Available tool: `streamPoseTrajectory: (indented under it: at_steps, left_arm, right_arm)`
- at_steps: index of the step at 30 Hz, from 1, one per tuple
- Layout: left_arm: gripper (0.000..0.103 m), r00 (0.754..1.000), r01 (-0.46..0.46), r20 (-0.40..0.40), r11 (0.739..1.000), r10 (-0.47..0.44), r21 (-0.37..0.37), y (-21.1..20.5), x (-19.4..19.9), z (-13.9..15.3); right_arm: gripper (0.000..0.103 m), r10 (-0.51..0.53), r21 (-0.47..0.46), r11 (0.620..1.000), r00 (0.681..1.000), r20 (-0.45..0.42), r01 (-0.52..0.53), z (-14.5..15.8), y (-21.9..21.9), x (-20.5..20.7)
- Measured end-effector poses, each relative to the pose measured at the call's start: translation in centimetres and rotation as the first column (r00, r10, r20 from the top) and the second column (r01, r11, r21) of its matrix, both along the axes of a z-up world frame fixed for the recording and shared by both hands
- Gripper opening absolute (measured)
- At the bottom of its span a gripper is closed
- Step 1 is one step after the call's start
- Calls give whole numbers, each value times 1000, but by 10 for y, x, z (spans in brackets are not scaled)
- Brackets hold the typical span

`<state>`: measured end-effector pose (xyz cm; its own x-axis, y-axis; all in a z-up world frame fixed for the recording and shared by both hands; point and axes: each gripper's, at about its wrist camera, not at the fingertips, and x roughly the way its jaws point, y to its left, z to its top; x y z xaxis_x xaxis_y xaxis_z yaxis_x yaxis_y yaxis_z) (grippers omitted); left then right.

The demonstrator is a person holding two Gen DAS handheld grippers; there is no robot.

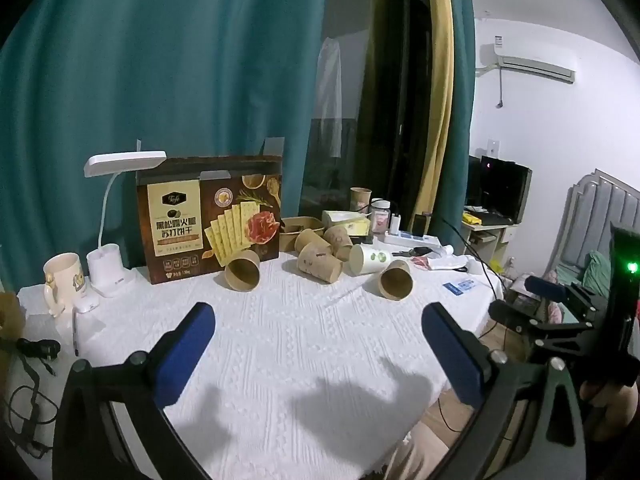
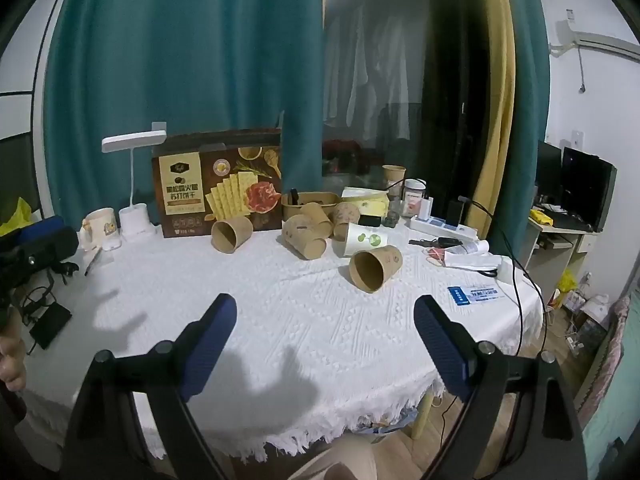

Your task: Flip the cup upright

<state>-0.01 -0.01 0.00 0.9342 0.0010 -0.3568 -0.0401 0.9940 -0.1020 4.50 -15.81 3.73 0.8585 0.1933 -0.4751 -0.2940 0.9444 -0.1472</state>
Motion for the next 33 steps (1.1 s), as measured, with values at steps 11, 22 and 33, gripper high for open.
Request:
streamPoseTrajectory:
  at_steps: [11, 22, 33]
  left_arm:
    - [103, 1000, -3, 5, 1000, 3, 0, 2, 4, 9]
    - [103, 1000, 5, 23, 1000, -5, 5, 3, 6, 19]
    - [103, 1000, 5, 31, 1000, -5, 10, 2, 5, 19]
  right_arm:
    - [89, -3, 9, 1000, 1000, 7, 3, 4, -1, 5]
    - [89, -8, 13, 1000, 1000, 11, 7, 8, -4, 5]
    - [89, -10, 17, 1000, 1000, 14, 10, 10, -4, 4]
